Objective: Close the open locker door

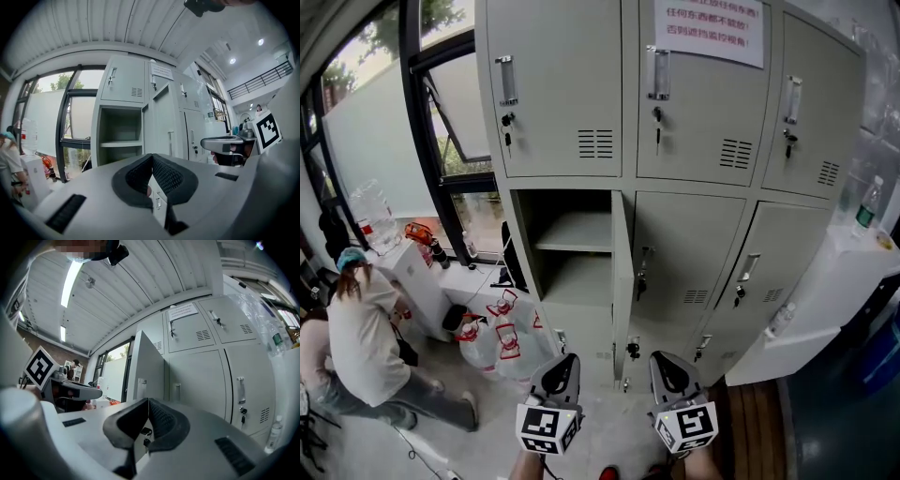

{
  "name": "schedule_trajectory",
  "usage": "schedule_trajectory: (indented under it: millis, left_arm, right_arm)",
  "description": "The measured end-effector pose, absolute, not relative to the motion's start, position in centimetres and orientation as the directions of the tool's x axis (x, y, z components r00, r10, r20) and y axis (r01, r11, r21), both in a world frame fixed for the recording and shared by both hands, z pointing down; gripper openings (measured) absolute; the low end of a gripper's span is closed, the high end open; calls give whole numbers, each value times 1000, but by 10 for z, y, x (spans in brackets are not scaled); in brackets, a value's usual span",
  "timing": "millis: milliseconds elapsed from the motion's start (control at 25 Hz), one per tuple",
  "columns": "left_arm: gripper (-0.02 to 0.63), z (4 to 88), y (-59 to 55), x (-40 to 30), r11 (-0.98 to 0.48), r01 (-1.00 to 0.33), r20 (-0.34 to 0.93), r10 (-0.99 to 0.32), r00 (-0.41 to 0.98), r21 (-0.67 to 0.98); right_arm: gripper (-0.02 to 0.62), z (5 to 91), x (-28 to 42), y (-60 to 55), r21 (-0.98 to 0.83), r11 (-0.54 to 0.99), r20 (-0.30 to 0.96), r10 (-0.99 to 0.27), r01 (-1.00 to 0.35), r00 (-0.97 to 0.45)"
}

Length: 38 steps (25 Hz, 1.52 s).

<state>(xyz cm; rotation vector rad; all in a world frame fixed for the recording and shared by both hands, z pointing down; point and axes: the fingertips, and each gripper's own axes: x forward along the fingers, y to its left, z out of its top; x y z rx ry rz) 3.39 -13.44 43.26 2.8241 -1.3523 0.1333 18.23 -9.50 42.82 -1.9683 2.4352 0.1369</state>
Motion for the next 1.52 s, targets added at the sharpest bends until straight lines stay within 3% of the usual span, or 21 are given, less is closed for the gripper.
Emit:
schedule_trajectory:
  millis: [520, 1160, 1360, 1520]
  left_arm:
    - [21, 430, -152, 34, -412, -911, 91, -908, 409, -20]
    - [21, 444, -118, 27, -98, -995, 109, -990, 94, -26]
    - [21, 444, -110, 21, -40, -999, 102, -994, 37, -31]
    - [21, 444, -106, 20, -19, -999, 101, -995, 16, -31]
  right_arm:
    - [18, 422, 183, -151, 63, 461, -54, -884, -885, -464]
    - [23, 430, 161, -153, 14, 774, -91, -629, -633, -772]
    - [187, 434, 142, -139, 18, 858, -77, -511, -513, -856]
    - [222, 437, 137, -143, 24, 872, -71, -487, -489, -871]
